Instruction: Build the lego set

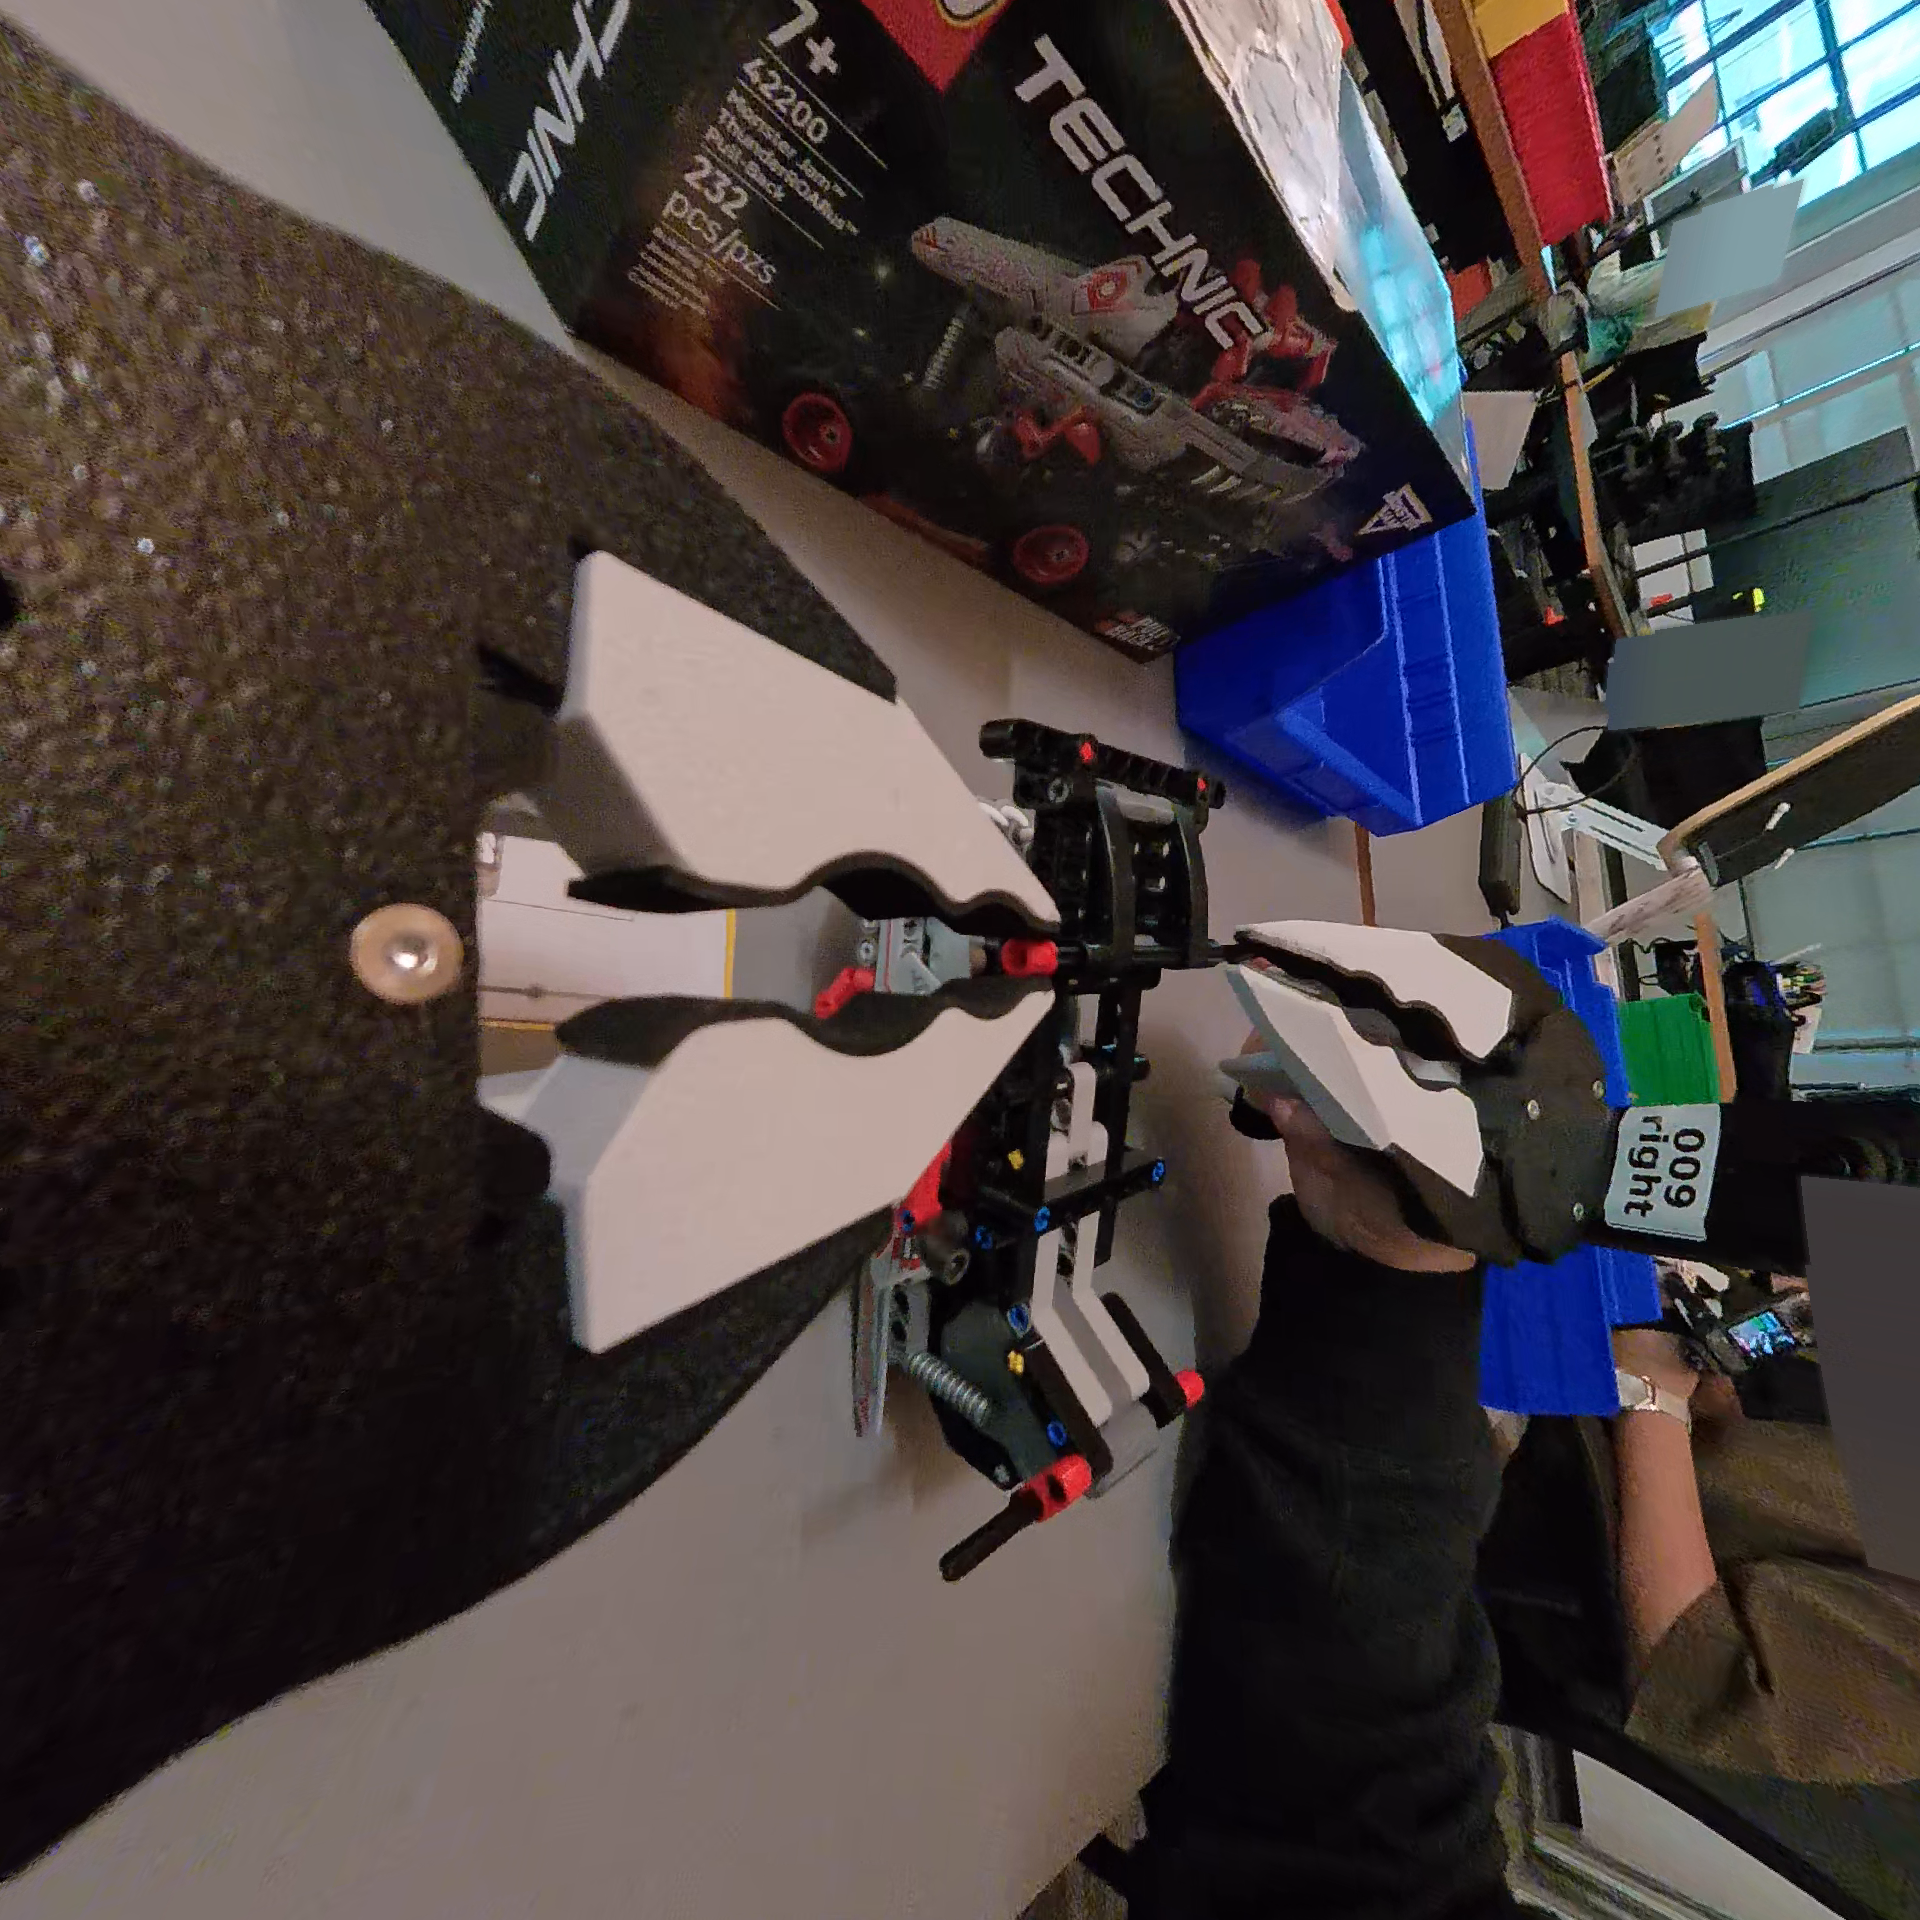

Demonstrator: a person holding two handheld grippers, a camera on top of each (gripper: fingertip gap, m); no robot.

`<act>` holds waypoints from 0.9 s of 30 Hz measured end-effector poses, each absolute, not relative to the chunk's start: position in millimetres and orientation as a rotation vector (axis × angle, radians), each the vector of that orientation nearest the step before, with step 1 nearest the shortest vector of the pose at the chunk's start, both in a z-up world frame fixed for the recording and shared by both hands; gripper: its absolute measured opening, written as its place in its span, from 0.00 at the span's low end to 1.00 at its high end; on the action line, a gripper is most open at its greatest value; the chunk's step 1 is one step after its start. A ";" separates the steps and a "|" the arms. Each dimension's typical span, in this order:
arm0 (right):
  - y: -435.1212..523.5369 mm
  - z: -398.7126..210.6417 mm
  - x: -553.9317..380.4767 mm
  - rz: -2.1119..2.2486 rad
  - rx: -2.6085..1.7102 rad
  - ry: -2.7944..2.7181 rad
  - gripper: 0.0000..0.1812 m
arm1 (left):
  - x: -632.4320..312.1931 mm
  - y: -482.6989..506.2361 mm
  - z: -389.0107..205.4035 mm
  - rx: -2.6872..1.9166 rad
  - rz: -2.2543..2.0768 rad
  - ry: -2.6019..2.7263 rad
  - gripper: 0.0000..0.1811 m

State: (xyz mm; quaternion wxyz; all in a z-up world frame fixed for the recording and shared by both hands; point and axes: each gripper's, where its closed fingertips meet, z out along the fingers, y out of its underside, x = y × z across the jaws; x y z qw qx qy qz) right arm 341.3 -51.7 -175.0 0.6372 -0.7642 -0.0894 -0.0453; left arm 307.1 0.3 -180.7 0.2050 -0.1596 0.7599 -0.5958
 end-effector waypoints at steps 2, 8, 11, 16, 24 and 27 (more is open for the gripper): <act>-56.4 -174.9 346.0 -0.126 -1.745 -0.196 0.06 | 306.5 0.0 -180.5 -0.435 -1.659 2.119 0.02; -58.6 -173.1 345.6 -0.140 -1.731 -0.223 0.00 | 305.5 0.9 -180.8 -0.420 -1.679 2.125 0.02; -58.6 -176.3 348.4 -0.178 -1.749 -0.233 0.04 | 305.2 1.2 -181.0 -0.409 -1.683 2.128 0.02; -56.2 -179.3 345.5 -0.179 -1.751 -0.261 0.03 | 304.7 2.2 -180.9 -0.398 -1.691 2.129 0.02; -53.6 -180.2 342.8 -0.224 -1.767 -0.318 0.02 | 306.5 7.2 -182.0 -0.395 -1.663 2.145 0.02; -52.7 -180.8 343.6 -0.234 -1.772 -0.317 0.02 | 305.7 6.5 -181.0 -0.401 -1.691 2.135 0.02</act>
